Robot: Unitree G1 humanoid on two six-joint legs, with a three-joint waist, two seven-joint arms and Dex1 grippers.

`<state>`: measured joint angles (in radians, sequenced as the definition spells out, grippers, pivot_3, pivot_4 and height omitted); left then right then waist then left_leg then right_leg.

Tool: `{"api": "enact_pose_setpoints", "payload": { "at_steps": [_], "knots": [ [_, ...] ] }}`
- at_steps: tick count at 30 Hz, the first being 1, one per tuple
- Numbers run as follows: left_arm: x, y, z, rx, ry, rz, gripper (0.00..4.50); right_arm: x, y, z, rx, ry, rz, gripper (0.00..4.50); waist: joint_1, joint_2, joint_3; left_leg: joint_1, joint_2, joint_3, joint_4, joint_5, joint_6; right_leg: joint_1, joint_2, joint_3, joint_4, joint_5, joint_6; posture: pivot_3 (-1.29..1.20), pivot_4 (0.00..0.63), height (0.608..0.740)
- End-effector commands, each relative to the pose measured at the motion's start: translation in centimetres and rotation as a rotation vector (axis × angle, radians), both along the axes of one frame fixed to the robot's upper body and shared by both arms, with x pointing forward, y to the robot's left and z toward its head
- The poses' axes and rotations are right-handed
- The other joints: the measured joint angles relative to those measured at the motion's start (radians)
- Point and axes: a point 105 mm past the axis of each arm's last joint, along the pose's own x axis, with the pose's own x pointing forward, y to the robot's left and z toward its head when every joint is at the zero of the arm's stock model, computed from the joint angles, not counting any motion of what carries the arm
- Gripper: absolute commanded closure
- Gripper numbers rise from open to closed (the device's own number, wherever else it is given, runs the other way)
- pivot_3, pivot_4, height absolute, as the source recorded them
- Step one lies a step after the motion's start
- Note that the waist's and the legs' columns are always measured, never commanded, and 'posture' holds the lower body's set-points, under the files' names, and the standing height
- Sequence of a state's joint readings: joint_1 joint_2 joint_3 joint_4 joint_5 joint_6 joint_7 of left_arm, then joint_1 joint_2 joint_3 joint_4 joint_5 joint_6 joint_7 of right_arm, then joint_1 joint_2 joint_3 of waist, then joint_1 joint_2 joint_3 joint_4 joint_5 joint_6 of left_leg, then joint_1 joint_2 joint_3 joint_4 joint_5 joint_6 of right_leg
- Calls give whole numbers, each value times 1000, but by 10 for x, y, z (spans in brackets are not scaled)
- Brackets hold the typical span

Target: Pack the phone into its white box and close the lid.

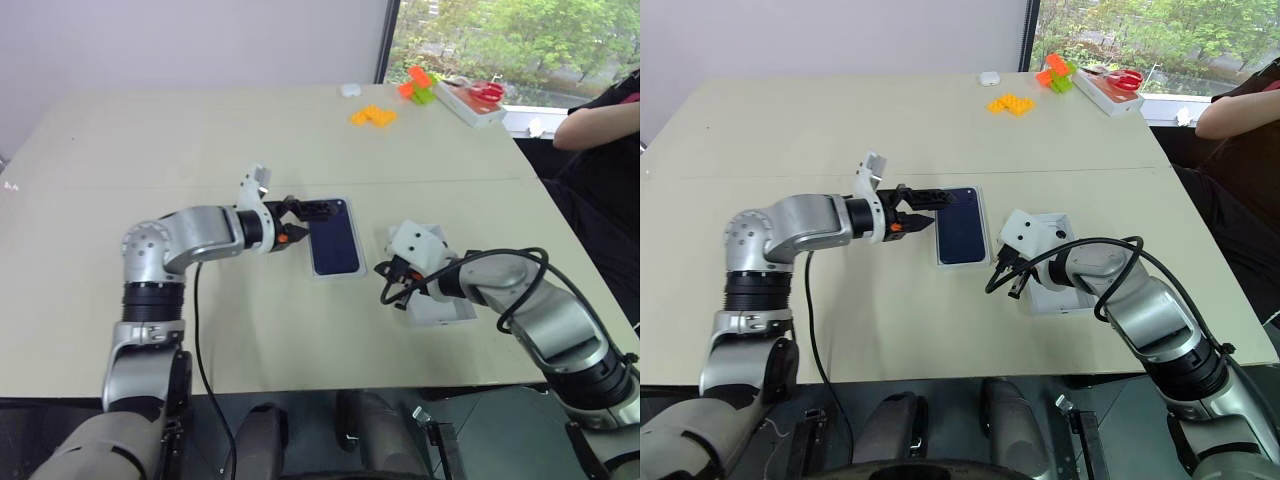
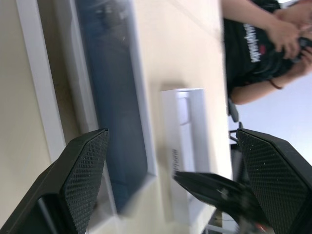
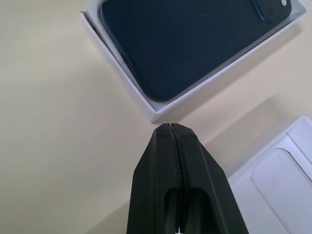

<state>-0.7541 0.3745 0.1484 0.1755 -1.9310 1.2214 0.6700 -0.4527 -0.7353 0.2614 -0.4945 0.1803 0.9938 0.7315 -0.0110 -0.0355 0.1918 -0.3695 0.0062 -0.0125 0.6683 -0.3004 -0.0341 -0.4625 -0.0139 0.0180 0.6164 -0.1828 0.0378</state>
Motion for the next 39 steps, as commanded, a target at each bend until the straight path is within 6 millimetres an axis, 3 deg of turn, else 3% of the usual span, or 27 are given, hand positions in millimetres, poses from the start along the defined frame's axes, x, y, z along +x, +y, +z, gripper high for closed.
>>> {"api": "enact_pose_setpoints", "payload": {
  "at_steps": [1, 5, 7, 9, 13, 16, 19, 24, 30, 39],
  "knots": [
    [-10, 13, 14, 15, -85, -23, 109, 2, 1, 11, 5, -44, 14, 4500, -1, 0, 0, 0, 0, 0, 0, 0, -1, 0, 0, 0, 0, 0, 0, 0, 150, 740],
    [-8, 43, 19, 78, -112, 54, 109, 3, 1, 12, 4, -50, 17, 4500, -3, 0, 0, 1, 0, 0, 0, 1, -1, 0, 0, 0, 1, 0, 0, 0, 150, 740],
    [-4, 70, 20, 172, -143, 154, 109, 5, 2, 13, 8, -58, 19, 4500, -4, 0, 0, 1, 0, 0, 0, 1, -1, 0, 1, 0, 1, 0, -1, 0, 150, 740],
    [-1, 97, 8, 360, -161, 239, 109, 7, 3, 15, 13, -69, 17, 4500, -8, 0, 0, 1, 0, 0, -1, 1, -1, 0, 1, 0, 1, 0, -1, 0, 150, 740],
    [-3, 129, -7, 521, -216, 325, 1400, 14, 5, 17, 17, -95, 4, 4500, -4, 0, 0, 2, 0, 1, -1, 1, -2, 0, 1, 0, 0, -1, -2, 0, 150, 740],
    [-8, 131, -20, 624, -264, 277, 2988, 22, 5, 19, 37, -102, -26, 4500, 0, 0, 0, 0, 0, 1, -1, 1, -2, 0, 0, 0, -1, -2, -4, 0, 150, 740],
    [-11, 114, -33, 785, -406, 170, 4470, 35, 6, 22, 54, -106, -74, 4500, 0, 0, 0, 0, 0, 2, -1, 1, -2, 0, 0, 0, -2, -2, -4, 0, 150, 740],
    [-5, 73, -49, 882, -501, 19, 4470, 57, 4, 19, -1, -120, -174, 4500, 0, 0, 0, -1, -1, 2, -1, 1, -2, 1, -1, 0, -2, -2, -4, 0, 150, 740],
    [8, 32, -63, 942, -563, -81, 4470, 70, 10, 4, -99, -138, -184, 4500, -6, 0, 0, -1, -1, 2, -1, 0, 0, 0, 0, 1, -2, 1, 0, 0, 150, 740],
    [4, -4, -76, 880, -552, -212, 4470, 60, 32, -1, -70, -95, -98, 4500, -6, 0, 0, 0, 0, 1, 0, 0, 1, 0, 1, 1, -1, 1, 0, 0, 150, 740]
  ]
}}
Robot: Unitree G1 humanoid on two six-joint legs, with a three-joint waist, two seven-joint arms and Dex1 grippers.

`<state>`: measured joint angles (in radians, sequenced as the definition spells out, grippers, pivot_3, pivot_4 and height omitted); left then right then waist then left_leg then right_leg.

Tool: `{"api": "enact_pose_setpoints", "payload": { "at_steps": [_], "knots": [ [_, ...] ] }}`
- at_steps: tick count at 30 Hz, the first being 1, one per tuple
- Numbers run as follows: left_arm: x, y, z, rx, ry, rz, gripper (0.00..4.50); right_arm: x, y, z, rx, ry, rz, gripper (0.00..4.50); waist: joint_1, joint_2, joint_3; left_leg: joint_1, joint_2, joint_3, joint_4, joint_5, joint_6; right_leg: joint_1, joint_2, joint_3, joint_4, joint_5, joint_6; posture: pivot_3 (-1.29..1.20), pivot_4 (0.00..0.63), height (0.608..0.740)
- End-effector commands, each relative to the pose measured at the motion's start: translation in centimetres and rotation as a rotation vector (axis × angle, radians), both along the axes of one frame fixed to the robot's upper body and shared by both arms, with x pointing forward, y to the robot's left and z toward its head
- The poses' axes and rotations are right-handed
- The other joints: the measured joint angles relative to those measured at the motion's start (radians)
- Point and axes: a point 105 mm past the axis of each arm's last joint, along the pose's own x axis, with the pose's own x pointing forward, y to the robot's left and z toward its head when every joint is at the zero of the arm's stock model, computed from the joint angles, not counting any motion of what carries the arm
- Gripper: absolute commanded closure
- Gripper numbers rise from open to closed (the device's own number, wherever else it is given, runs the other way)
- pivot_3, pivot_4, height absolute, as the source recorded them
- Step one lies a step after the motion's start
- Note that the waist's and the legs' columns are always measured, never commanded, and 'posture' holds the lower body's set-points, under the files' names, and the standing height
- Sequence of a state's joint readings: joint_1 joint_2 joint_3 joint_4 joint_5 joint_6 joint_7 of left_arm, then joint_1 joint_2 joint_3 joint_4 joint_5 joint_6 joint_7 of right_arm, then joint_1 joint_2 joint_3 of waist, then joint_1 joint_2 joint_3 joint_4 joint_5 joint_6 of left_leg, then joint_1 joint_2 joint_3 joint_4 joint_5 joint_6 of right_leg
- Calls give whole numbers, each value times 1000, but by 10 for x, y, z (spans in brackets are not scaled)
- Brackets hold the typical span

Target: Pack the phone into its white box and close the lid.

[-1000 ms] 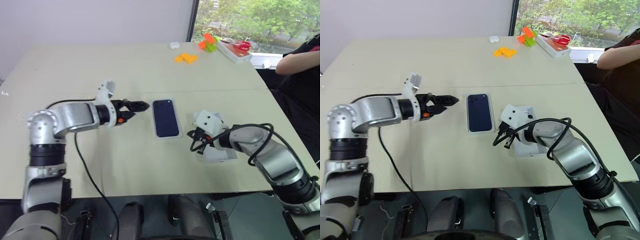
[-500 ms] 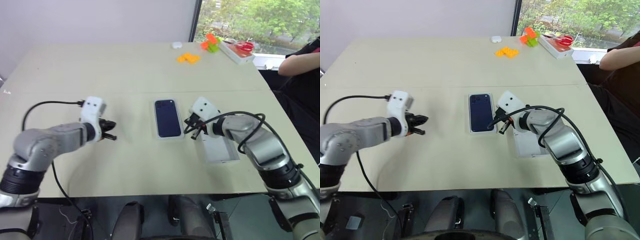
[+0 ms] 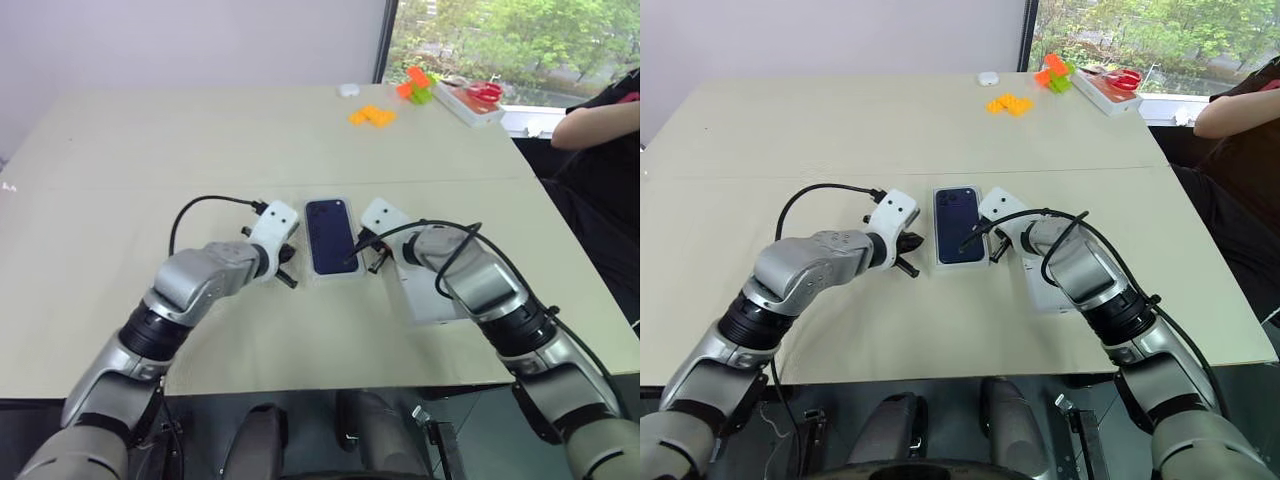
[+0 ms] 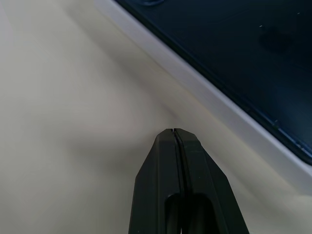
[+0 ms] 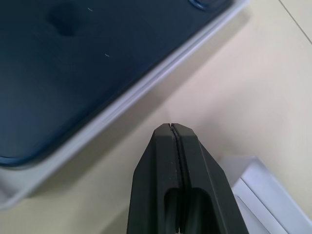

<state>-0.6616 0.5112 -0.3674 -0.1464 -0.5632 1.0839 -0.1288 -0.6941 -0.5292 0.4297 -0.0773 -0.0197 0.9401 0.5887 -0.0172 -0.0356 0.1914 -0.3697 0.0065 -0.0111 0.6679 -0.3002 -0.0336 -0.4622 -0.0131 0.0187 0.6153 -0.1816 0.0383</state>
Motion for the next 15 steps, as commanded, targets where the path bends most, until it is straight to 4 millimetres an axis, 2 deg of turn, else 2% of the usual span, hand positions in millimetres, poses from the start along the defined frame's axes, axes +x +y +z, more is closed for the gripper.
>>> {"api": "enact_pose_setpoints", "payload": {
  "at_steps": [1, 7, 15],
  "knots": [
    [-7, -14, -1, -11, 21, -71, 4470, -9, 18, 14, 39, -29, 84, 4500, 0, 0, 0, 0, 0, 0, 0, 0, 0, 0, 0, 0, 0, 0, 0, 0, 150, 740],
    [-28, -31, 4, -115, 95, -185, 4470, -31, 28, 15, 64, 8, 171, 4500, 0, 0, 0, -1, 0, 0, 0, 0, 0, 0, 0, 0, 0, 0, 1, 0, 150, 740],
    [-52, -38, 4, -142, 152, -288, 4470, -51, 29, 12, 61, 52, 214, 4500, 0, 0, 0, 0, 0, 0, 0, 0, 1, 0, 0, 0, 1, 0, 1, 0, 150, 740]
  ]
}}
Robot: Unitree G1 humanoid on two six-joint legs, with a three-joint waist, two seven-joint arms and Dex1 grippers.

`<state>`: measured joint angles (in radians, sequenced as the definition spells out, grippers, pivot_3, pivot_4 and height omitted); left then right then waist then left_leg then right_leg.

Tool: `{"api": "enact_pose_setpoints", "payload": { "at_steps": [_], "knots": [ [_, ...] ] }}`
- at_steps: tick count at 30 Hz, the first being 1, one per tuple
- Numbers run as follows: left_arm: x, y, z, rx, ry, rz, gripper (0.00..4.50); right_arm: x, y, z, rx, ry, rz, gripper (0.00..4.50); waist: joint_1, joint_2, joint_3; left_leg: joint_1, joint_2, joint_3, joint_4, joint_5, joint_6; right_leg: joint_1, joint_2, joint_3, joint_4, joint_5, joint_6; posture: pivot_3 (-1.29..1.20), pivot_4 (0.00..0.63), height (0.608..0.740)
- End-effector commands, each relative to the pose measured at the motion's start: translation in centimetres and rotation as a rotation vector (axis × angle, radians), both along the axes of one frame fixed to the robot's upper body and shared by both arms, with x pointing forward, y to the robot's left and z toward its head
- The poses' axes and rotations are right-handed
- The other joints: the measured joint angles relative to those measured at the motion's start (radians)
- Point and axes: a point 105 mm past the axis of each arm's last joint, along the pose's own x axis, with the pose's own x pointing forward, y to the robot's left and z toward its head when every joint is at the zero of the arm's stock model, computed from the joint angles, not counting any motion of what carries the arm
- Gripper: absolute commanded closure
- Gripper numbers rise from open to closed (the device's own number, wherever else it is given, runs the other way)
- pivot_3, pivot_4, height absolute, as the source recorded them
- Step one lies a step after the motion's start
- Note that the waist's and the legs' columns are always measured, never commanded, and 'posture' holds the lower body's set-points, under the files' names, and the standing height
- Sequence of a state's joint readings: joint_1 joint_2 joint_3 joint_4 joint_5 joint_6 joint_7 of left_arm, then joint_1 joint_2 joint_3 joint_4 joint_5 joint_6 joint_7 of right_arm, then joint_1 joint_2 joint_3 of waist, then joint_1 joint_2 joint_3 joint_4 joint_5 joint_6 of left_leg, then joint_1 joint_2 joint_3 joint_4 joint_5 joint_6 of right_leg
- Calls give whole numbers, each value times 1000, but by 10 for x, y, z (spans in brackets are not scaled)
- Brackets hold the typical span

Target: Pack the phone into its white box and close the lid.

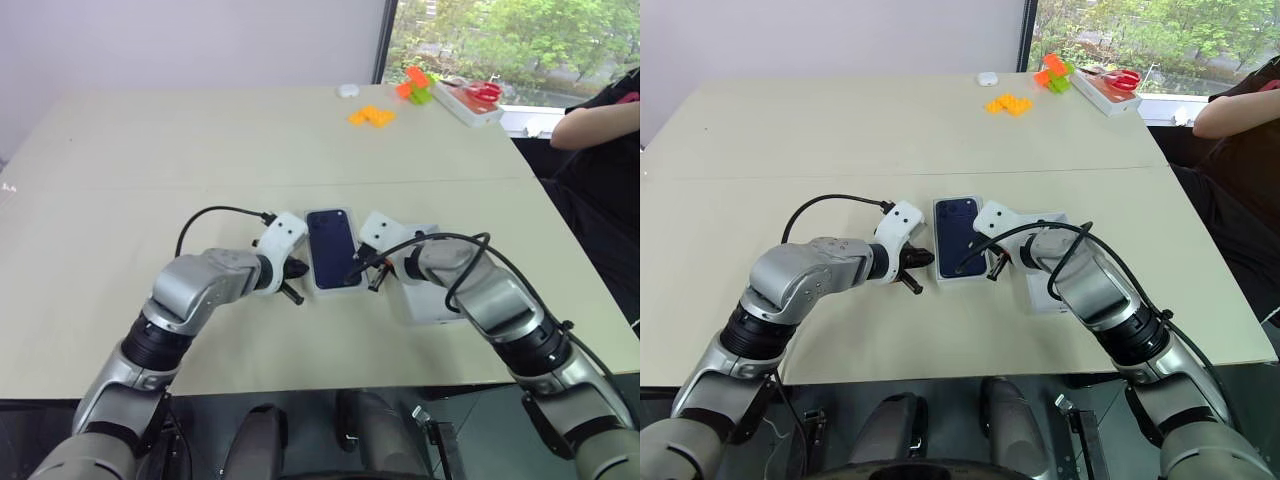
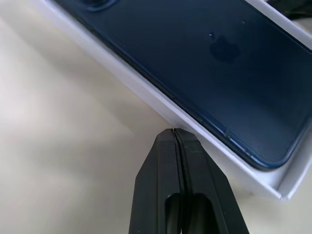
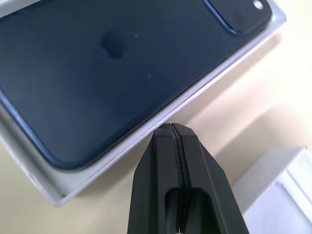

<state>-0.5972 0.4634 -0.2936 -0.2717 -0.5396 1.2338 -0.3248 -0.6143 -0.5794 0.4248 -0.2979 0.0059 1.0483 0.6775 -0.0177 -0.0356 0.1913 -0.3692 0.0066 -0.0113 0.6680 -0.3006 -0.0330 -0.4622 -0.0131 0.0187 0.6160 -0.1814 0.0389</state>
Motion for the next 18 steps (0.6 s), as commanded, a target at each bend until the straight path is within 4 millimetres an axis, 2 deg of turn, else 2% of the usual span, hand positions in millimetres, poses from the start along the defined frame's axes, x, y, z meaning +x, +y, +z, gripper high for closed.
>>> {"api": "enact_pose_setpoints", "payload": {
  "at_steps": [1, 7, 10, 14, 18],
  "knots": [
    [-23, -22, 8, -65, 22, -144, 4470, -21, 21, 11, 49, -3, 126, 4500, 0, 0, 0, 0, 0, 0, 0, 0, 0, 0, 0, 0, 0, 0, 0, 0, 150, 740],
    [-31, -21, 8, -70, 43, -172, 4470, -32, 22, 10, 52, 22, 150, 4500, -1, 0, 0, 0, 0, 0, 0, 0, 0, 0, 0, 0, 0, 0, 0, 0, 150, 740],
    [-44, -21, 5, -62, 88, -220, 4470, -53, 23, 2, 54, 83, 196, 4500, 0, 0, 0, 0, 0, 0, 0, 0, 0, 0, 0, 0, 0, 0, 0, 0, 150, 740],
    [-51, -21, 4, -53, 98, -244, 4470, -72, 20, -2, 53, 128, 227, 4500, 0, 0, 0, 0, 1, 1, 0, -1, 2, 0, 1, 0, 0, 0, 1, 0, 150, 740],
    [-55, -21, 4, -55, 109, -251, 4470, -83, 17, -5, 52, 153, 234, 4500, 1, 0, 0, 2, 0, 0, 0, -1, 2, 2, 1, 0, 0, -1, 1, 0, 150, 740]
  ]
}}
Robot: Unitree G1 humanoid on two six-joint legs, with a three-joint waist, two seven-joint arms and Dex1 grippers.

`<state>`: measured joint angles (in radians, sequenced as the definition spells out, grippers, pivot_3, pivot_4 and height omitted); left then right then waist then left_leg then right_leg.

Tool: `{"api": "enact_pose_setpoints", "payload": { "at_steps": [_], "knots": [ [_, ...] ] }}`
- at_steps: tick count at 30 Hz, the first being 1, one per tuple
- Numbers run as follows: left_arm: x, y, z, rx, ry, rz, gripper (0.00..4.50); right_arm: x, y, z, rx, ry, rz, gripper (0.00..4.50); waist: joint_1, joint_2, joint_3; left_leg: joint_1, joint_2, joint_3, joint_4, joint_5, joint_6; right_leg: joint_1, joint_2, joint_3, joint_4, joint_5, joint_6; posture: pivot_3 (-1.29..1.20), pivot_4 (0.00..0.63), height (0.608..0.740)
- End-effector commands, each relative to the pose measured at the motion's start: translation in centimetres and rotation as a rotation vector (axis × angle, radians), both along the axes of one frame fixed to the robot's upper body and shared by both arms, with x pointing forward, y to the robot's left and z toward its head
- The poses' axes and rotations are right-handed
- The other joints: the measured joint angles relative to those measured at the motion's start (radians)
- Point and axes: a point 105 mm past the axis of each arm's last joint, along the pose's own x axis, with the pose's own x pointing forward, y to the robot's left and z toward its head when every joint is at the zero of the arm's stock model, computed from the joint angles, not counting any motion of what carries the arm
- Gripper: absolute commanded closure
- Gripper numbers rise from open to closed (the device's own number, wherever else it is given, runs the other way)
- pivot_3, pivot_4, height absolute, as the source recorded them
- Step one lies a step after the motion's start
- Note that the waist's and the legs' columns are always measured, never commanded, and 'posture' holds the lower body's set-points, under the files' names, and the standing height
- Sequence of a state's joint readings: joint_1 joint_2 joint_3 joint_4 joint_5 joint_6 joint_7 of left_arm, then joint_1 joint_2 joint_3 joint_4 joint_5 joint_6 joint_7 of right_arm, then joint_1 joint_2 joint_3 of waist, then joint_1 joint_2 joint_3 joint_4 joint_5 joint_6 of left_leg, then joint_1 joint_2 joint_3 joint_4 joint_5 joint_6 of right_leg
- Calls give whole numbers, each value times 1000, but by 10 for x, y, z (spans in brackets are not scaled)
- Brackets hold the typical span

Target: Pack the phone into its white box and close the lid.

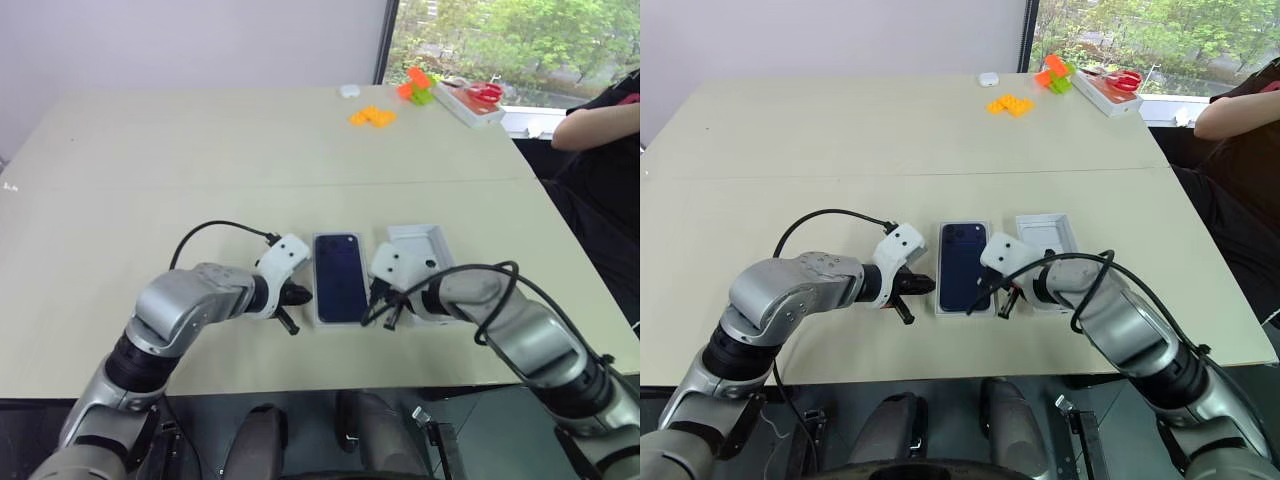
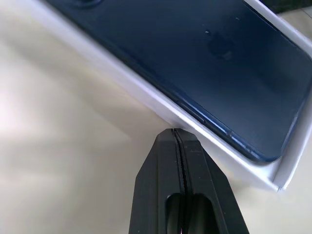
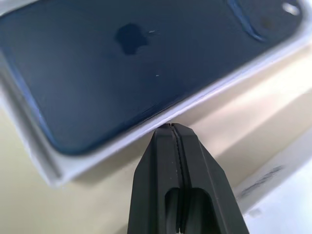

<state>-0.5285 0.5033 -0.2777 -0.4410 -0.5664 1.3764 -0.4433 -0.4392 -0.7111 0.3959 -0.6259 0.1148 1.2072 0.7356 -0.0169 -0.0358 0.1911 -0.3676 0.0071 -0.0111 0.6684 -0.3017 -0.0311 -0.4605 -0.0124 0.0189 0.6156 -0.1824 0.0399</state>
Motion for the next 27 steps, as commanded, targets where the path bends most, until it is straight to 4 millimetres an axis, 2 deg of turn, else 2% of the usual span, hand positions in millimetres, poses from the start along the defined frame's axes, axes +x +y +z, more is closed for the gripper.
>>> {"api": "enact_pose_setpoints", "payload": {
  "at_steps": [1, 12, 27],
  "knots": [
    [-17, -21, 9, -71, 16, -122, 4470, -22, 24, 6, 65, 25, 136, 4500, 0, 0, 0, 1, 0, 0, 0, 0, 0, 1, 0, 0, 0, 0, 0, 0, 150, 740],
    [-25, -20, 14, -79, 24, -166, 4470, -13, 17, 8, 56, 12, 89, 4500, -1, 0, 0, 2, 0, 0, 0, 0, 0, 1, 1, 0, 0, -2, 2, 0, 150, 740],
    [-20, -14, 14, -70, 22, -150, 4470, -5, 3, 13, 32, -11, 49, 4500, -1, 0, 0, 1, 0, 0, 0, 0, 0, 1, 1, 0, 0, -1, 2, 0, 150, 740]
  ]
}}
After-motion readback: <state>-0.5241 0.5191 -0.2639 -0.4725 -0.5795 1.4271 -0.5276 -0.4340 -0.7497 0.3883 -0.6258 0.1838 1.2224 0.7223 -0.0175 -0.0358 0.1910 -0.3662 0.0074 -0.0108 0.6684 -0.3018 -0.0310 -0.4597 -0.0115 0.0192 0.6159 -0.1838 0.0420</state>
